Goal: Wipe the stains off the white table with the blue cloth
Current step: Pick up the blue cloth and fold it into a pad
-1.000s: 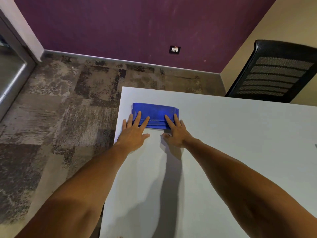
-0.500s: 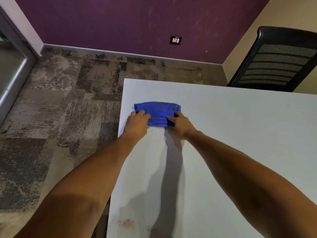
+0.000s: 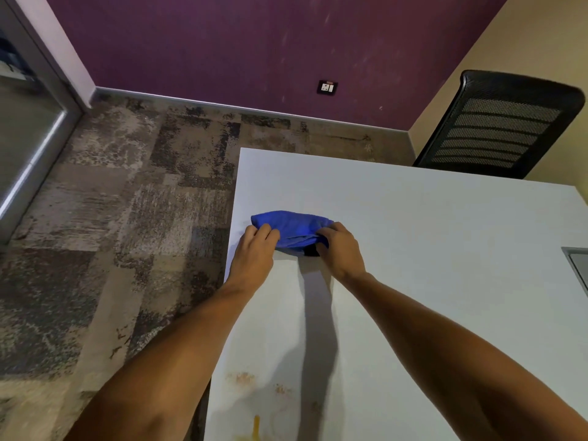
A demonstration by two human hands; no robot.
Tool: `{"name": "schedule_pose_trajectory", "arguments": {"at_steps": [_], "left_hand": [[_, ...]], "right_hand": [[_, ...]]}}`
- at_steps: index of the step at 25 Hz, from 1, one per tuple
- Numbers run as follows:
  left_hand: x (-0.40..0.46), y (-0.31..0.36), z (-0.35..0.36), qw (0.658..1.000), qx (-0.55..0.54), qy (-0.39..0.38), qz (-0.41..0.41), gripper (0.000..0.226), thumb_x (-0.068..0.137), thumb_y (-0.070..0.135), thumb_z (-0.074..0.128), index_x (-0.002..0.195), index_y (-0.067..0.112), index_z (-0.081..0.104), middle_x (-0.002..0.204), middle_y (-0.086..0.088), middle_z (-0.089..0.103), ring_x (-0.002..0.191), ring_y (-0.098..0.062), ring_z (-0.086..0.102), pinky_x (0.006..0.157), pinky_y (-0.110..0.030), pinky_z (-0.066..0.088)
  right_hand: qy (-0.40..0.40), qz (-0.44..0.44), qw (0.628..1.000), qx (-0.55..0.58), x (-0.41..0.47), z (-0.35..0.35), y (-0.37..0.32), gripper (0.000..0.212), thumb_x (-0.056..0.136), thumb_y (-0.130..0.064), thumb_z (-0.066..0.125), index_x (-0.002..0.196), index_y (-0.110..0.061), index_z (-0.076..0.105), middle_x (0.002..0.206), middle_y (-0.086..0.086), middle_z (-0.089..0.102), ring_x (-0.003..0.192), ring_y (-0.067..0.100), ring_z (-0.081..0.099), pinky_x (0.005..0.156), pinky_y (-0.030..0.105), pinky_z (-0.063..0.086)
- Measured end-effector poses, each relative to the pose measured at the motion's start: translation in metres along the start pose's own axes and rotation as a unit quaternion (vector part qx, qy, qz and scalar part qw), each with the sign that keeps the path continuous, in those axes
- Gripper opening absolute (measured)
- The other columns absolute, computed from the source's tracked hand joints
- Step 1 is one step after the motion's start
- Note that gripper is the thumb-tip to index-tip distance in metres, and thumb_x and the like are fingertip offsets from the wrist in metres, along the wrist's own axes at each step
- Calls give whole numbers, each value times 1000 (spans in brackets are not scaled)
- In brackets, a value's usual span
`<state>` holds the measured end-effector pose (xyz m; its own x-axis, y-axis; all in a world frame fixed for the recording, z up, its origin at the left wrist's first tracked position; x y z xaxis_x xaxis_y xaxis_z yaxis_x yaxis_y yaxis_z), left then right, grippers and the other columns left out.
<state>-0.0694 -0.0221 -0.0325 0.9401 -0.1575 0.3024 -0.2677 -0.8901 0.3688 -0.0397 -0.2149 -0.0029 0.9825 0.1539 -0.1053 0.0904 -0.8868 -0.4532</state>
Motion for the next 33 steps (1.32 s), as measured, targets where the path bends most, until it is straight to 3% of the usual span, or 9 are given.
{"name": "schedule_pose_trajectory", "arguments": {"at_steps": [10,15,18,20,23,25,28,31,33], "left_hand": [[-55,53,-72,993,-61,99,-7,38,71,-21,74,104,-2,71,110,-18,68,104,-40,63,77,-42,62],[-94,88,-107,991,-80,104,36,36,73,-24,69,103,-6,71,117,-22,69,114,-41,63,92,-45,58],[-120,111,-135,986,-94,113,78,31,79,-23,63,103,-6,71,118,-20,69,118,-39,61,100,-44,54],[-140,128,-153,977,-153,122,86,29,82,-22,54,101,-7,71,119,-20,69,121,-36,59,106,-42,49],[-173,152,-173,963,-222,132,73,32,83,-19,45,98,-6,70,121,-18,67,125,-29,56,110,-36,44],[-200,171,-184,959,-237,140,65,31,86,-16,43,99,-6,69,125,-15,64,127,-26,54,111,-34,42],[-237,196,-196,951,-277,137,26,28,91,-8,44,105,0,67,135,-8,55,129,-18,52,110,-28,43],[-267,215,-197,909,-387,125,-96,46,95,-9,45,126,23,55,140,7,48,128,0,49,103,-20,47],[-288,230,-194,869,-448,96,-185,55,98,-5,48,139,32,42,139,13,49,122,-7,57,95,-24,54]], "right_hand": [[58,-37,997,39,-101,-35,-18,28,93,-17,69,120,-16,66,131,7,53,111,26,60,87,34,56],[-70,-26,993,87,-152,-53,-19,69,87,-31,76,148,-23,45,157,11,31,141,34,38,106,34,38],[-140,-18,978,152,-188,-72,-25,100,83,-39,79,161,-29,17,165,2,21,148,27,29,115,42,35],[-186,-3,952,243,-216,-84,-33,104,84,-39,77,163,-34,9,167,-4,20,150,20,28,118,43,35],[-229,-23,898,374,-259,-100,-43,81,88,-33,68,158,-38,28,156,-14,45,141,8,46,110,29,45],[-210,-52,895,390,-291,-110,-48,55,93,-36,66,145,-37,49,138,-19,62,125,2,60,94,20,54],[-166,-72,909,376,-331,-117,-47,37,99,-42,64,131,-26,63,124,-12,72,113,6,68,92,27,58],[-131,-66,911,386,-366,-120,-40,24,101,-39,62,120,-26,67,114,-13,75,106,8,71,89,28,58],[-107,-69,912,390,-391,-124,-34,19,102,-36,61,117,-27,66,110,-13,75,101,7,71,86,25,57]]}}
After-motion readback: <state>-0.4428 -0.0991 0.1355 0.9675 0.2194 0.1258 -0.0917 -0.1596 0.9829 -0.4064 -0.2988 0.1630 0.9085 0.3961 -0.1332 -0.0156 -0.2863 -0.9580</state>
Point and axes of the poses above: each hand's wrist, its own x-axis towards the middle knuckle, its own z-axis out of the palm, y = z × x, the point moved 3 cm from there along x, towards the middle knuckle
